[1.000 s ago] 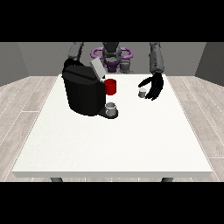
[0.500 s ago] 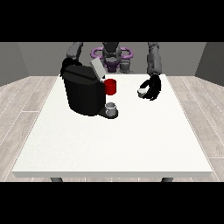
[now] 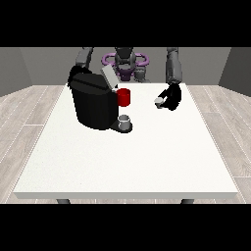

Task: Insert the coffee pod into the coffee machine and close the lid

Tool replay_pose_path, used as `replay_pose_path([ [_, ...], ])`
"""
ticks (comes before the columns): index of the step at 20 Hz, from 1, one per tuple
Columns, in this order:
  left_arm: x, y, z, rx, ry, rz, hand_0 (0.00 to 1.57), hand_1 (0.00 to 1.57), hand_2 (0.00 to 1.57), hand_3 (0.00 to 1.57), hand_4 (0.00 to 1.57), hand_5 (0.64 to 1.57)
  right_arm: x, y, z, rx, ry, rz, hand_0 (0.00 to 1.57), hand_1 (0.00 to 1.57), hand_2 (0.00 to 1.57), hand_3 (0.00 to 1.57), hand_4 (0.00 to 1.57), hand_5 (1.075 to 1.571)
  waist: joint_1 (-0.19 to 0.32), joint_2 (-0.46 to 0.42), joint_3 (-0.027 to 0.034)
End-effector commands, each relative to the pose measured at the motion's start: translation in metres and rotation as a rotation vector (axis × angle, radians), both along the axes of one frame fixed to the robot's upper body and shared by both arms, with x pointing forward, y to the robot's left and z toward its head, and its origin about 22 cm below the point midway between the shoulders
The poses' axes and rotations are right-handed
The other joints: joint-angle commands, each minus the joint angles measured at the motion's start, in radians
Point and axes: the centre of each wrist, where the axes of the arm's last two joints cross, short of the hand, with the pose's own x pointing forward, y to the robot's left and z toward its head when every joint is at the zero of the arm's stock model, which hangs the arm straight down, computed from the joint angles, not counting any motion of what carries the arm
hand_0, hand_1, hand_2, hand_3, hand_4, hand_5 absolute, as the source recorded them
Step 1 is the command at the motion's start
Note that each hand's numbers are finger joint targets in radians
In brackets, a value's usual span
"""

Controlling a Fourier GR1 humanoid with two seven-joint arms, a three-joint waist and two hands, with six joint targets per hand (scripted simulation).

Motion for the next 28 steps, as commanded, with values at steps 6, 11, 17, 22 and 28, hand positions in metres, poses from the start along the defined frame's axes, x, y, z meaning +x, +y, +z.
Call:
replay_pose_path([
  [6,0.034,-0.040,0.053,-0.055,-0.060,-0.211,1.39,1.39,1.41,1.35,0.58,1.571,-0.001,-0.021,-0.035,0.017,0.084,-0.077,0.00,0.00,0.00,0.00,0.44,1.571,0.062,-0.064,0.0000],
  [11,0.057,-0.041,0.102,-0.055,-0.082,-0.231,1.26,1.26,1.32,1.30,0.53,1.571,-0.002,-0.019,-0.034,-0.015,0.104,-0.025,0.00,0.00,0.00,0.00,0.49,1.571,0.029,-0.090,-0.0002],
  [17,0.067,-0.025,0.131,-0.066,-0.120,-0.204,1.23,1.23,1.32,1.29,0.57,1.571,0.013,0.017,0.001,-0.019,0.026,0.035,0.00,0.00,0.00,0.00,0.47,1.571,-0.037,-0.048,-0.0009],
  [22,0.078,-0.024,0.171,-0.071,-0.195,-0.201,1.27,1.27,1.34,1.29,0.55,1.571,0.017,0.011,0.002,0.015,-0.034,0.044,0.00,0.00,0.00,0.00,0.48,1.571,-0.058,0.000,-0.0006],
  [28,0.084,-0.006,0.205,-0.078,-0.224,-0.112,1.25,1.25,1.29,1.24,0.51,1.571,0.013,0.029,0.018,0.005,-0.021,0.120,0.00,0.00,0.00,0.00,0.52,1.571,-0.131,-0.009,-0.0010],
])
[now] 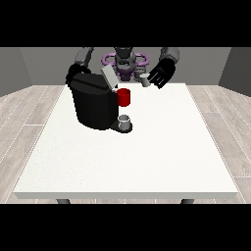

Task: Insert the coffee pod into the coffee machine and close the lid

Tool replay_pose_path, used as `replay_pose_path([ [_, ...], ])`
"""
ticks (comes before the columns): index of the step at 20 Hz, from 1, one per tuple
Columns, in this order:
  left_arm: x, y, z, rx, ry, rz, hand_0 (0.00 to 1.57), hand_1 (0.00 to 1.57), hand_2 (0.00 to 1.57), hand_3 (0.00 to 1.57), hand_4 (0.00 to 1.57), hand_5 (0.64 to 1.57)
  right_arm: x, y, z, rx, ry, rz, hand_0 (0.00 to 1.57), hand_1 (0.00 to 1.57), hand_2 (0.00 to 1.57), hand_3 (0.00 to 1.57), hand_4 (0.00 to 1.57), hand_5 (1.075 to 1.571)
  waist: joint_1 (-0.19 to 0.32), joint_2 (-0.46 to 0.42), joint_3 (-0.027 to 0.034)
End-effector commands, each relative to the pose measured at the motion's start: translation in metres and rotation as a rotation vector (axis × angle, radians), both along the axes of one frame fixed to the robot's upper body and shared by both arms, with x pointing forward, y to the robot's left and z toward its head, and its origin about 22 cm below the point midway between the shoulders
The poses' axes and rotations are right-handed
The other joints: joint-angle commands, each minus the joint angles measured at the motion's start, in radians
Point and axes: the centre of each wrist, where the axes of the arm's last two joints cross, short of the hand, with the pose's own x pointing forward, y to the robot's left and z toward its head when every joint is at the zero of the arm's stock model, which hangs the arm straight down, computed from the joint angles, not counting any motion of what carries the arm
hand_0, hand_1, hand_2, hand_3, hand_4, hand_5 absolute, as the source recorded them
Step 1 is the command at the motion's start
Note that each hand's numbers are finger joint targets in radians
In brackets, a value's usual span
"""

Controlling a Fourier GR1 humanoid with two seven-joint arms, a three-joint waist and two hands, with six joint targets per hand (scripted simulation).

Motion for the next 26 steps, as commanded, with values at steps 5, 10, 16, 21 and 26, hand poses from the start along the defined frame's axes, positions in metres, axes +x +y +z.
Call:
replay_pose_path([
  [5,0.013,-0.014,0.060,-0.054,-0.060,0.037,1.26,1.26,1.29,1.22,0.47,1.571,0.009,0.009,0.023,-0.033,-0.047,0.031,0.00,0.00,0.00,0.00,0.51,1.571,-0.065,0.048,0.0000],
  [10,0.015,-0.023,0.063,-0.024,-0.078,0.020,1.28,1.28,1.33,1.27,0.52,1.571,0.006,-0.001,0.020,-0.012,-0.073,0.010,0.00,0.00,0.00,0.00,0.50,1.571,-0.072,0.067,0.0003],
  [16,0.016,-0.019,0.071,-0.030,-0.097,0.033,1.28,1.28,1.30,1.24,0.49,1.571,0.003,0.018,0.027,-0.030,-0.076,0.007,0.00,0.00,0.00,0.00,0.46,1.571,-0.085,0.078,-0.0001],
  [21,0.018,-0.028,0.069,0.002,-0.085,0.019,1.28,1.28,1.31,1.22,0.50,1.571,0.012,-0.009,0.032,-0.036,-0.085,-0.025,0.00,0.00,0.00,0.00,0.48,1.571,-0.067,0.108,0.0002],
  [26,0.018,-0.022,0.080,-0.017,-0.096,0.023,1.23,1.23,1.28,1.21,0.51,1.571,0.005,-0.011,0.028,-0.012,-0.114,0.009,0.00,0.00,0.00,0.00,0.53,1.571,-0.109,0.119,0.0002],
])
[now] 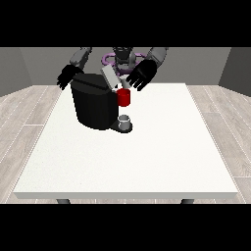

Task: Insert the coffee pod into the coffee machine and close the lid

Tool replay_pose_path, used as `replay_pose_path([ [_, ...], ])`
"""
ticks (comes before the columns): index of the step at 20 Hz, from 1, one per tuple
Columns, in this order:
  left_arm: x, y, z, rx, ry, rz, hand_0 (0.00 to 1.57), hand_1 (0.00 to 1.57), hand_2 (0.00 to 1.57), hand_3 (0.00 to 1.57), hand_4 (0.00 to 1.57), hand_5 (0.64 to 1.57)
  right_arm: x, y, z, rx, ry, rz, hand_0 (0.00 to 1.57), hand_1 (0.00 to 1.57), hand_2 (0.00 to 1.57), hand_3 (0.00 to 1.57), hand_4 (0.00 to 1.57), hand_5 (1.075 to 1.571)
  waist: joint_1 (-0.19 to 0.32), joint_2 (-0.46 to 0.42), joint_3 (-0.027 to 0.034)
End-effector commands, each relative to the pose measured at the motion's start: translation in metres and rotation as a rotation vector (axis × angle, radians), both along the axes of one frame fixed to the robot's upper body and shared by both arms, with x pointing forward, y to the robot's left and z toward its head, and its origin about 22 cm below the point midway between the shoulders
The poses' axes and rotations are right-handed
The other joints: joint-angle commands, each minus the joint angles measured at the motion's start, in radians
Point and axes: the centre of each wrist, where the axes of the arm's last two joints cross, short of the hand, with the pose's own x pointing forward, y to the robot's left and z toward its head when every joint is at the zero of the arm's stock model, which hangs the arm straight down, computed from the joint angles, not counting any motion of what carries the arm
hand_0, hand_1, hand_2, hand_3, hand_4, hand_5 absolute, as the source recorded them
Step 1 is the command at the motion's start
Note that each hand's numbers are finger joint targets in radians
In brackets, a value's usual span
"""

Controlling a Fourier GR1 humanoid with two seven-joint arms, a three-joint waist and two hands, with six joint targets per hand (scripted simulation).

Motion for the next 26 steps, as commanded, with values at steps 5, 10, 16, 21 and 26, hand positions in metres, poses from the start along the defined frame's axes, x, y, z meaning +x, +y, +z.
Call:
replay_pose_path([
  [5,0.004,-0.008,0.009,-0.004,0.028,0.005,1.18,1.18,1.25,1.18,0.49,1.571,-0.003,0.017,0.006,0.022,0.009,0.018,0.00,0.00,0.00,0.00,0.52,1.571,-0.028,-0.010,-0.0001],
  [10,0.004,-0.014,0.001,0.004,-0.013,-0.001,1.19,1.19,1.27,1.20,0.51,1.571,-0.001,-0.006,0.002,0.012,-0.024,0.008,0.00,0.00,0.00,0.00,0.53,1.571,-0.019,0.029,0.0001],
  [16,0.002,-0.011,-0.006,0.035,-0.016,-0.023,1.19,1.19,1.25,1.18,0.49,1.571,0.005,-0.007,0.004,0.025,-0.040,-0.042,0.00,0.00,0.00,0.00,0.45,1.571,0.026,0.045,0.0000],
  [21,0.003,-0.003,-0.005,0.054,0.017,0.000,1.23,1.23,1.27,1.18,0.48,1.571,0.006,-0.012,0.018,-0.002,-0.021,-0.003,0.00,0.00,0.00,0.00,0.44,1.571,-0.007,0.040,-0.0002],
  [26,0.004,-0.010,-0.002,0.012,0.025,-0.035,1.21,1.21,1.24,1.12,0.46,1.571,0.010,-0.016,0.020,0.019,-0.021,-0.025,0.00,0.00,0.00,0.00,0.43,1.571,0.002,0.039,-0.0001],
])
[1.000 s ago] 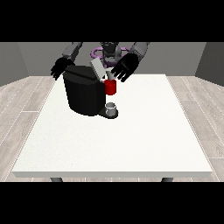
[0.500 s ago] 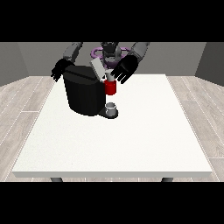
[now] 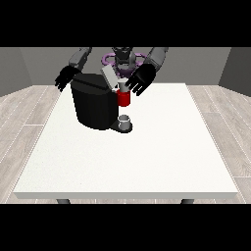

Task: Insert the coffee pod into the coffee machine and close the lid

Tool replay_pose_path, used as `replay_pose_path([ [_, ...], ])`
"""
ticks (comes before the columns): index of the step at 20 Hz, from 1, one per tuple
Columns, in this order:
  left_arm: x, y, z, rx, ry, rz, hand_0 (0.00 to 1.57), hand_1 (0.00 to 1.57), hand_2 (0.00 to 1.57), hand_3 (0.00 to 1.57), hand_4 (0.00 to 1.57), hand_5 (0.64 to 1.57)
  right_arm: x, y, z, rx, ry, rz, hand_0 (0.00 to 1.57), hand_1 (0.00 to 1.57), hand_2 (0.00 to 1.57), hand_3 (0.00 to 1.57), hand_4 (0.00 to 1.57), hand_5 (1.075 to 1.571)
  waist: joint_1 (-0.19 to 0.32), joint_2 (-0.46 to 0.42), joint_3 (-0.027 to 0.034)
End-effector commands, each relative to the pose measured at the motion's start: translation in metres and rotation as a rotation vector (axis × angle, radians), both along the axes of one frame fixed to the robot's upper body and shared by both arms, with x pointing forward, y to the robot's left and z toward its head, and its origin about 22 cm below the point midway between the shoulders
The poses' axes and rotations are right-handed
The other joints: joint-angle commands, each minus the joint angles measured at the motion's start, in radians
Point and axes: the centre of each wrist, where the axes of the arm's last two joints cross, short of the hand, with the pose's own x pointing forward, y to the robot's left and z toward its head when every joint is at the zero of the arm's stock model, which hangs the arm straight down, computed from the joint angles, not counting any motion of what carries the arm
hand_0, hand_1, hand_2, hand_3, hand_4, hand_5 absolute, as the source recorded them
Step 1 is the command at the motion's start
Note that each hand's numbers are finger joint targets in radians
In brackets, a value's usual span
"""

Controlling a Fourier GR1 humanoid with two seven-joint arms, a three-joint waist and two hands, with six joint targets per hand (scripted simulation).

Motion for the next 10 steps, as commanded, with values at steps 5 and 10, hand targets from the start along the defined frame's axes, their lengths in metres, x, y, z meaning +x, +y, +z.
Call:
replay_pose_path([
  [5,0.000,0.011,-0.016,0.017,0.026,0.011,1.13,1.13,1.17,1.00,0.46,1.571,-0.005,0.013,0.008,-0.016,0.020,0.002,0.00,0.00,0.00,0.00,0.40,1.571,-0.020,-0.004,-0.0019],
  [10,-0.003,0.025,-0.012,0.049,0.012,0.040,1.07,1.07,1.12,0.95,0.38,1.571,-0.011,0.007,-0.001,-0.011,-0.018,0.010,0.00,0.00,0.00,0.00,0.44,1.571,-0.025,0.001,-0.0017],
])
